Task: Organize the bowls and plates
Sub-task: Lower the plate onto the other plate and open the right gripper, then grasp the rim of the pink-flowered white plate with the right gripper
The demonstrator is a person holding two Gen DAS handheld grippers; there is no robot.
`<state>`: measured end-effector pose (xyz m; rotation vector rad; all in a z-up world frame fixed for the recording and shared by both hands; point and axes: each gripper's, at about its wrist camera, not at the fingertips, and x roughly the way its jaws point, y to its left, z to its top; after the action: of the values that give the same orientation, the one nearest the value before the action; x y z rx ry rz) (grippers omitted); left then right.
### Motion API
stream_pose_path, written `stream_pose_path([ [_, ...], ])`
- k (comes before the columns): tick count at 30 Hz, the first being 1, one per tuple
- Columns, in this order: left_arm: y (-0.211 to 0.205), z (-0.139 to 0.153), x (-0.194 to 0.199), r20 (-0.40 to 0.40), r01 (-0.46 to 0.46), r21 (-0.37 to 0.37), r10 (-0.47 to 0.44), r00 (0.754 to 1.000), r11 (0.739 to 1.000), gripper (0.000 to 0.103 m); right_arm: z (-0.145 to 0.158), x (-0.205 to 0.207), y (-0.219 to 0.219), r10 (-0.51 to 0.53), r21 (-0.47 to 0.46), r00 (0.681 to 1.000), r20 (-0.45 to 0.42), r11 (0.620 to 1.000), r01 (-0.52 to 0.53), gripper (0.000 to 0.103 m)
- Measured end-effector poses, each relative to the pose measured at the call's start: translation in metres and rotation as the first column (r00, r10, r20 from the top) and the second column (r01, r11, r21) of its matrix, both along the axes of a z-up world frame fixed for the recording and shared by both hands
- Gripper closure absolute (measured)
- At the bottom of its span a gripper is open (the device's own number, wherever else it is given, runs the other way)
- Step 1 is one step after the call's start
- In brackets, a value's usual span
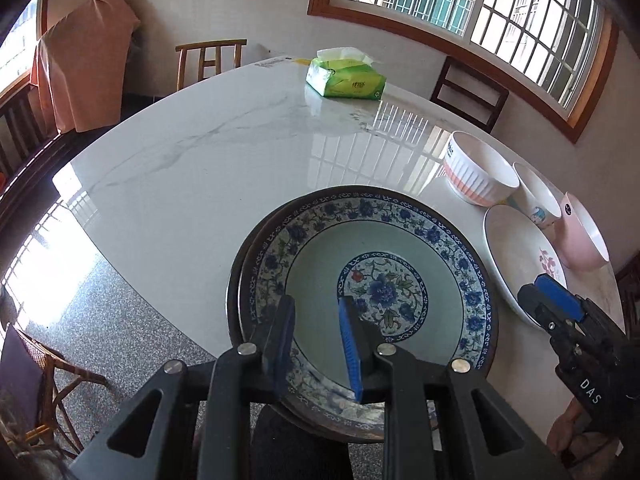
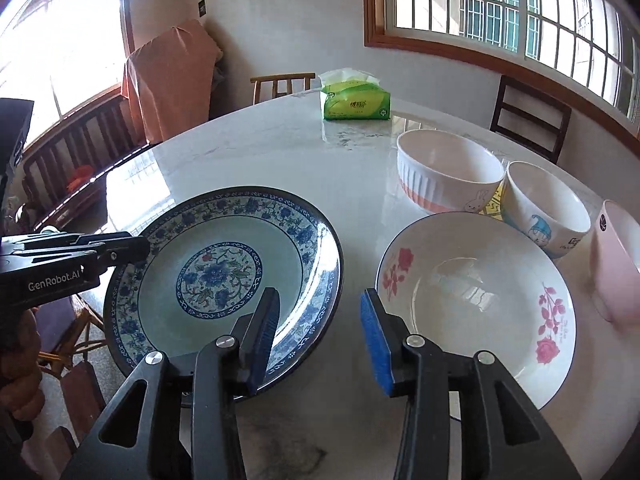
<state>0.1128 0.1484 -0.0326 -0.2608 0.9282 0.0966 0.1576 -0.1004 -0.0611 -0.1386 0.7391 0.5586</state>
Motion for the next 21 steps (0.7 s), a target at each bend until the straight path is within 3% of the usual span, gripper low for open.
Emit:
stream_pose_path([
  [4,-0.022,0.004,0.003,-0.006,0.097,-0.066,-0.097,0.995,0.993,0.079,0.007,-0.003,-0.053,-0.111,0.143,0.994,-0.022,0.983,0.113,0.061],
  [9,-0.057,0.018,0.022,0.031,0.190,-0.105,-0.187,0.982,0.976,0.079,-0.004,0.000,-0.123,-0.278,0.154,0.958,-0.075,0.946,0.287,0.061],
  [12,-0.078,0.027,0.043,0.049,0.235,-0.120,-0.231,0.972,0.965,0.072,-0.014,0.005,-0.156,-0.348,0.153,0.931,-0.111,0.920,0.362,0.060],
  [15,-0.099,0.028,0.073,0.025,0.291,-0.134,-0.290,0.957,0.947,0.069,-0.019,0.011,-0.176,-0.377,0.188,0.914,-0.150,0.897,0.401,0.060],
  [21,-0.121,0.015,0.128,-0.044,0.303,-0.108,-0.309,0.950,0.947,0.069,-0.020,0.028,-0.184,-0.356,0.228,0.912,-0.203,0.889,0.398,0.060],
])
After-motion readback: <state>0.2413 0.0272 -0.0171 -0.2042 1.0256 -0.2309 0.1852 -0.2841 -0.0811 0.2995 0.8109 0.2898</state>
